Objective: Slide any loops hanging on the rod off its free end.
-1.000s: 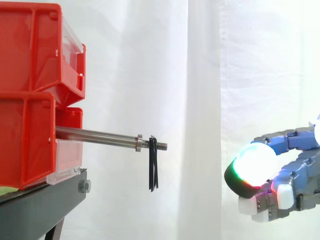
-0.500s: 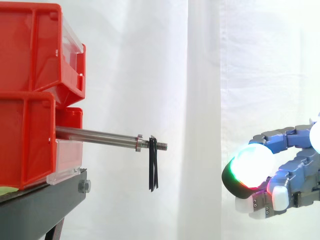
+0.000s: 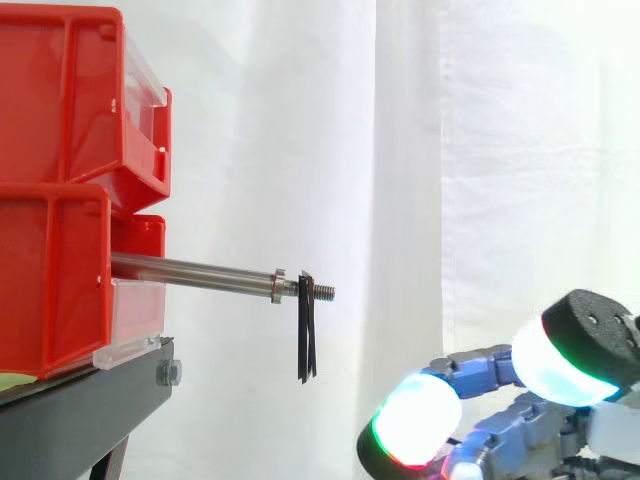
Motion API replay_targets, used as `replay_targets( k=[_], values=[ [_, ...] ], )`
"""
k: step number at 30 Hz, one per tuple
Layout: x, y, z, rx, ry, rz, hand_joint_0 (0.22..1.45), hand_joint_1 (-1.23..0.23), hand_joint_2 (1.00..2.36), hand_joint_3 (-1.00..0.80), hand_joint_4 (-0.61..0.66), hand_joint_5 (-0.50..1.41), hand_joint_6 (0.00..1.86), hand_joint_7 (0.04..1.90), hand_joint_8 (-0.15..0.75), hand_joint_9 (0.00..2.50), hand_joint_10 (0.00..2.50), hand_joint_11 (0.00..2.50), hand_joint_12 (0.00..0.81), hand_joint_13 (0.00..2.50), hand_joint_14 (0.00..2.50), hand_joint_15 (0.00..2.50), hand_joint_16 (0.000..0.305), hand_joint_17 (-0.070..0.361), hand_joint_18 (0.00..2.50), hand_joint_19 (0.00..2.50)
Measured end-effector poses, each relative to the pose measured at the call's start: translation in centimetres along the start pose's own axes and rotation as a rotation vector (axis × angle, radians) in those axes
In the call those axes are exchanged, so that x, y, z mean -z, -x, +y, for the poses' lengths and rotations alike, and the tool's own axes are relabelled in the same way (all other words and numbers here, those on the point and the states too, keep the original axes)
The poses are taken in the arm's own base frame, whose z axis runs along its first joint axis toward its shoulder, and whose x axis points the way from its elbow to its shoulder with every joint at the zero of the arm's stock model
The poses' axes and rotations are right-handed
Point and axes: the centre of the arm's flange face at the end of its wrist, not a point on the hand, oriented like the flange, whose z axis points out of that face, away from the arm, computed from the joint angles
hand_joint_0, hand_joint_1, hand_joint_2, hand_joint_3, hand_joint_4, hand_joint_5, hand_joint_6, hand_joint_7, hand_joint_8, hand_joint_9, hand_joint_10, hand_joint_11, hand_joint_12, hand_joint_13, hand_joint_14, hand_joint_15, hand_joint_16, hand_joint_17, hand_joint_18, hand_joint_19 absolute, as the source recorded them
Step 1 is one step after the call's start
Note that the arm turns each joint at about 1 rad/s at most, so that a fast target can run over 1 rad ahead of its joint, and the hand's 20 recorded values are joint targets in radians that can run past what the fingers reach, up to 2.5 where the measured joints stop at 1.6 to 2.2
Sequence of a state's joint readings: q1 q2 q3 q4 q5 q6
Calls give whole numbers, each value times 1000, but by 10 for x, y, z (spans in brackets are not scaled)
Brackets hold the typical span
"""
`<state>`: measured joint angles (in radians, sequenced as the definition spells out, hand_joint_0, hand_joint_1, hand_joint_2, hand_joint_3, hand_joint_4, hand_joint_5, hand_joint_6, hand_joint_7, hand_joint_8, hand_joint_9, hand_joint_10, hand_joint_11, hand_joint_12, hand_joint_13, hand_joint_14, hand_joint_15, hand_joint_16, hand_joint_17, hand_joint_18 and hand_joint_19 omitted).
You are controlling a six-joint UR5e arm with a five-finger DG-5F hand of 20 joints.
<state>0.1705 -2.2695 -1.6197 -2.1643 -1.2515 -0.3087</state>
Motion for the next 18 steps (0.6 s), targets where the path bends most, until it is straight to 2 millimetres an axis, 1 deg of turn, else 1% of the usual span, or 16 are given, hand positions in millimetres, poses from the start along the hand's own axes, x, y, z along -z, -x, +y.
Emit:
replay_targets(
  k=[8,11,15,18],
  values=[
    [-4,1,-6,12,8,-8,565,-688,1003,-457,335,-166,503,961,335,909,11,389,339,688,2,82,43,97,549,185],
    [-8,-2,-19,8,13,-13,563,-688,1004,-450,329,-166,503,965,334,911,9,394,340,689,2,87,43,98,549,180],
    [-23,-7,-48,-46,22,-25,564,-685,1004,-450,332,-166,503,965,336,912,9,386,340,690,3,82,43,97,549,185],
    [-32,-9,-57,-88,32,-30,564,-682,1003,-451,336,-166,503,961,336,912,9,391,339,690,2,85,43,98,550,184]
  ],
)
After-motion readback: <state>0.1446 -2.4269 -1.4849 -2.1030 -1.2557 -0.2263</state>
